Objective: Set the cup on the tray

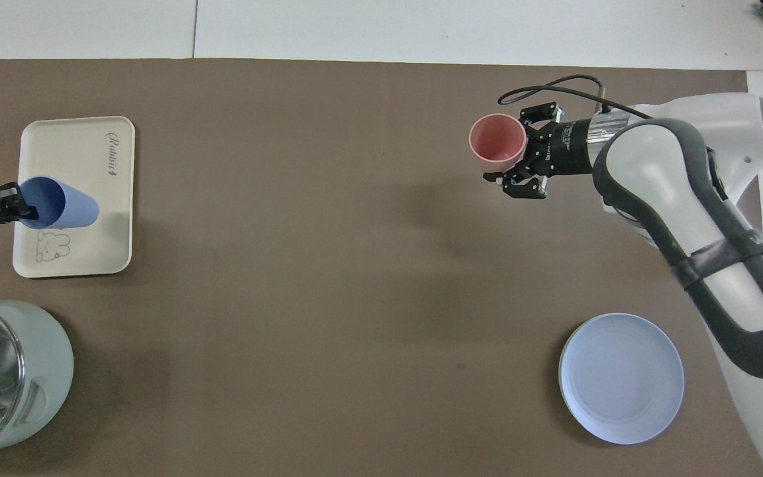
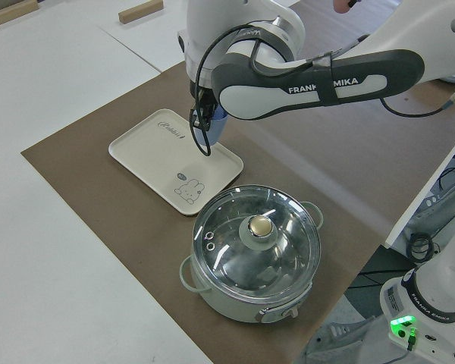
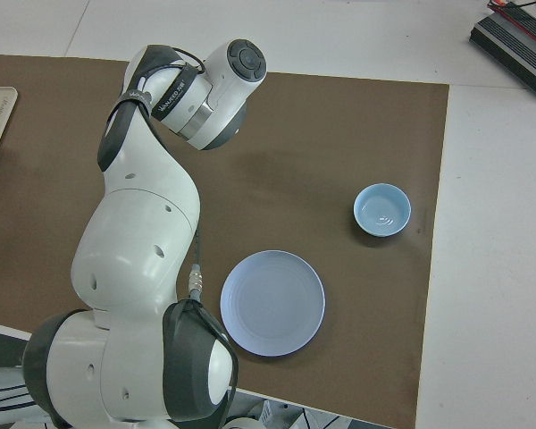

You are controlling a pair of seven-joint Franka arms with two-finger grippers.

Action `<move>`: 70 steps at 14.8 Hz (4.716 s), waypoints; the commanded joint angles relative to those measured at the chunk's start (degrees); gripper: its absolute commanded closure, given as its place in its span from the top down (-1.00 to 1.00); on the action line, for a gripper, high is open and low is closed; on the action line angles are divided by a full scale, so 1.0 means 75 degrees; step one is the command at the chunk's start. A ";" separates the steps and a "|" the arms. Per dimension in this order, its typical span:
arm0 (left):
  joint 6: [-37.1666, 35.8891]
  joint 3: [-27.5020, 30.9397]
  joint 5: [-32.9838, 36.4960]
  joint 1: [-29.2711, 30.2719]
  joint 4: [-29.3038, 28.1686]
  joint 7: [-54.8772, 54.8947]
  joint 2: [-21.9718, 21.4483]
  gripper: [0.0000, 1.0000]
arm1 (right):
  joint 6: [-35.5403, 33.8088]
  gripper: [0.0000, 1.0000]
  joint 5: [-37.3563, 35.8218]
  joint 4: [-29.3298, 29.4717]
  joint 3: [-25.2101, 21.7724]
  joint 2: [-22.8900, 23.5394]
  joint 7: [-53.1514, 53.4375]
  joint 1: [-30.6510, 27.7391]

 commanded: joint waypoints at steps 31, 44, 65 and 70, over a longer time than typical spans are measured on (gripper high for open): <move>-0.2434 -0.0165 0.1046 -0.2084 0.0740 0.1218 -0.1361 1.00 | -0.1019 0.96 0.0639 0.0317 -0.0074 0.1596 -0.3780 -0.2533; -0.4793 -0.0259 0.0987 -0.2485 0.2535 0.0175 -0.1526 1.00 | -0.1664 0.97 -0.2779 0.0235 -0.0356 0.0321 -0.4447 -0.2675; -0.4593 -0.0561 0.1245 -0.1936 0.2088 0.0480 -0.1796 1.00 | -0.3726 0.99 -0.6957 -0.0035 -0.0250 -0.2737 -0.9592 -0.0166; -0.4733 -0.0766 0.1058 -0.1686 0.2285 0.0445 -0.1668 1.00 | -0.3901 1.00 -0.6687 0.0316 -0.0285 -0.3126 -0.9616 -0.0213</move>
